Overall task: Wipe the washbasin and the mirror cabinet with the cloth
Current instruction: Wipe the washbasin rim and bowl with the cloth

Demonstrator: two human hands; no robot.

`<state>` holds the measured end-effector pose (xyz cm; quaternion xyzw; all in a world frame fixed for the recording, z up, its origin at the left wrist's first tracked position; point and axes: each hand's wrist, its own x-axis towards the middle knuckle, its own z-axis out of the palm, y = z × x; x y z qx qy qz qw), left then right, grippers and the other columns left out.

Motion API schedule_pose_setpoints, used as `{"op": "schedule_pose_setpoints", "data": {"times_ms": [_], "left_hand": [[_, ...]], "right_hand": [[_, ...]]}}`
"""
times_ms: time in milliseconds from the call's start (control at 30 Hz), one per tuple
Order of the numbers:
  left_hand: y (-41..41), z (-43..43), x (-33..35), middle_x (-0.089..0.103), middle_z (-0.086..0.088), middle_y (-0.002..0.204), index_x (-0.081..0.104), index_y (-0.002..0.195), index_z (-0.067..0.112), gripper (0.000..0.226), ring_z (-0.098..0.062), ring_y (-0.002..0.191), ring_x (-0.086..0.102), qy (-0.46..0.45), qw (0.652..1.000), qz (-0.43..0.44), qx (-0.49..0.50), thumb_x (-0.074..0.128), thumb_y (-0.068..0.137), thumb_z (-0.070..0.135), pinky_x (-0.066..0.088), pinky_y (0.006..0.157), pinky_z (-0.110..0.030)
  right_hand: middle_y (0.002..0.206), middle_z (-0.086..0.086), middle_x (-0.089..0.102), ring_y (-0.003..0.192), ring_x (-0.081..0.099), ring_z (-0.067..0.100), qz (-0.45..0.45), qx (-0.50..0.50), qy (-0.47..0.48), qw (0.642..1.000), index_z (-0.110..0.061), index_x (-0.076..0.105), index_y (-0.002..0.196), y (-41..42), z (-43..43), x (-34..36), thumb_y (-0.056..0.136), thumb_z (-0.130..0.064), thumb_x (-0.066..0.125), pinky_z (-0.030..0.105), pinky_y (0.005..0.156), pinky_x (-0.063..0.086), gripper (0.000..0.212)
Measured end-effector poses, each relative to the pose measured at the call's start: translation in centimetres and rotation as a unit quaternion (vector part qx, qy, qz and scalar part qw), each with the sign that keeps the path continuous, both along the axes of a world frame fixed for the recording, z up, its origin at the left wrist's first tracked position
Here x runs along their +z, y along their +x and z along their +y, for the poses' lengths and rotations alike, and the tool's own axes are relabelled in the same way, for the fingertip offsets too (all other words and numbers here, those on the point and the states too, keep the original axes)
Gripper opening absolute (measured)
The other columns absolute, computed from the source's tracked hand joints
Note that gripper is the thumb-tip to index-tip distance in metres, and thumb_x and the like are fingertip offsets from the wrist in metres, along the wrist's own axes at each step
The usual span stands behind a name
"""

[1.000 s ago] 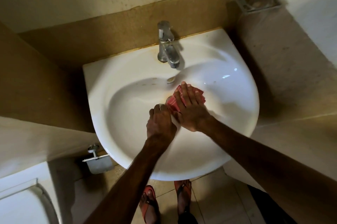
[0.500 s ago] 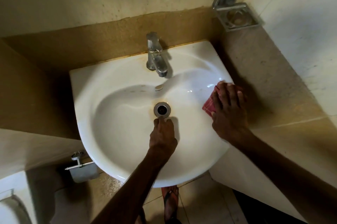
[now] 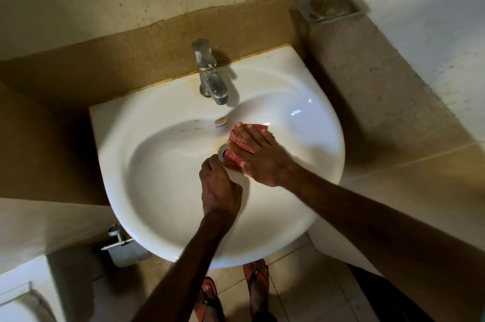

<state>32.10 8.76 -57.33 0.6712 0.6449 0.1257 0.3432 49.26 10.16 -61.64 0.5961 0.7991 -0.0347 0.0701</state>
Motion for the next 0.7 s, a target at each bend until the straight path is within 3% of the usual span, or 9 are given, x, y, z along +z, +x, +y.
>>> {"op": "schedule_pose_setpoints", "data": {"times_ms": [100, 200, 267, 333, 433, 533, 600, 700], "left_hand": [[1.2, -0.6, 0.8, 0.048, -0.016, 0.141, 0.045, 0.140, 0.001, 0.063, -0.033, 0.131, 0.045, -0.031, 0.999, -0.005, -0.014, 0.059, 0.079, -0.006, 0.045, 0.105, -0.038], [2.6, -1.4, 1.2, 0.043, -0.018, 0.150, 0.041, 0.147, 0.000, 0.063, -0.036, 0.138, 0.042, -0.049, 0.997, 0.004, -0.054, 0.059, 0.086, 0.004, 0.042, 0.111, -0.041], [3.4, -1.9, 1.2, 0.046, -0.021, 0.147, 0.044, 0.144, -0.004, 0.061, -0.038, 0.138, 0.043, -0.027, 0.995, 0.017, -0.095, 0.043, 0.090, 0.025, 0.040, 0.112, -0.042], [4.3, -2.5, 0.8, 0.048, -0.024, 0.145, 0.049, 0.140, -0.006, 0.081, -0.040, 0.138, 0.044, -0.006, 0.991, 0.013, -0.131, 0.023, 0.079, 0.041, 0.039, 0.112, -0.044], [5.2, -3.1, 0.7, 0.050, -0.028, 0.143, 0.052, 0.138, -0.008, 0.083, -0.044, 0.136, 0.046, 0.003, 0.982, 0.000, -0.187, 0.025, 0.078, 0.043, 0.041, 0.111, -0.049], [5.8, -3.4, 1.1, 0.062, -0.032, 0.127, 0.062, 0.125, -0.011, 0.053, -0.050, 0.115, 0.062, -0.015, 0.975, -0.021, -0.223, 0.052, 0.083, 0.019, 0.055, 0.095, -0.054], [6.1, -3.3, 0.5, 0.069, -0.031, 0.111, 0.068, 0.113, -0.012, 0.044, -0.046, 0.095, 0.071, -0.020, 0.964, -0.023, -0.265, 0.055, 0.083, 0.018, 0.061, 0.077, -0.048], [6.1, -2.7, 0.1, 0.071, -0.030, 0.105, 0.069, 0.110, -0.010, 0.042, -0.045, 0.089, 0.072, 0.016, 0.958, -0.017, -0.287, 0.061, 0.081, 0.019, 0.064, 0.071, -0.048]], "right_hand": [[0.173, 0.008, 0.019, 0.157, 0.027, 0.035, -0.046, 0.013, 0.001, 0.999, -0.035, 0.035, 0.161, 3.9, 0.6, 1.9, 0.099, -0.043, 0.046, 0.063, 0.122, 0.025, 0.063], [0.174, 0.005, 0.018, 0.160, 0.019, 0.032, -0.074, -0.051, 0.002, 0.996, -0.036, 0.037, 0.159, 6.3, 0.0, 5.0, 0.086, -0.037, 0.067, 0.062, 0.125, 0.011, 0.079], [0.174, 0.004, 0.017, 0.161, 0.013, 0.030, -0.081, -0.114, 0.013, 0.990, -0.035, 0.041, 0.158, 7.4, -1.3, 6.8, 0.081, -0.033, 0.074, 0.057, 0.127, -0.001, 0.083], [0.174, 0.004, 0.018, 0.162, 0.010, 0.030, -0.080, -0.180, 0.016, 0.980, -0.032, 0.044, 0.156, 7.5, -3.0, 8.3, 0.078, -0.030, 0.077, 0.056, 0.126, -0.003, 0.085], [0.175, 0.008, 0.012, 0.161, 0.005, 0.034, -0.065, -0.259, 0.014, 0.964, -0.027, 0.042, 0.156, 6.2, -6.2, 9.6, 0.076, -0.029, 0.076, 0.061, 0.127, 0.012, 0.087], [0.175, 0.013, 0.003, 0.160, 0.003, 0.040, -0.030, -0.332, 0.022, 0.942, -0.021, 0.032, 0.162, 4.1, -9.3, 10.4, 0.085, -0.032, 0.072, 0.060, 0.125, 0.023, 0.088], [0.174, 0.018, 0.006, 0.159, 0.009, 0.046, 0.000, -0.372, 0.034, 0.928, -0.017, 0.031, 0.163, 2.5, -10.9, 10.4, 0.087, -0.033, 0.074, 0.061, 0.123, 0.029, 0.088], [0.171, 0.023, 0.016, 0.156, 0.018, 0.050, 0.020, -0.385, 0.062, 0.920, -0.012, 0.038, 0.159, 1.4, -12.4, 9.7, 0.084, -0.036, 0.078, 0.063, 0.119, 0.036, 0.088]]}}
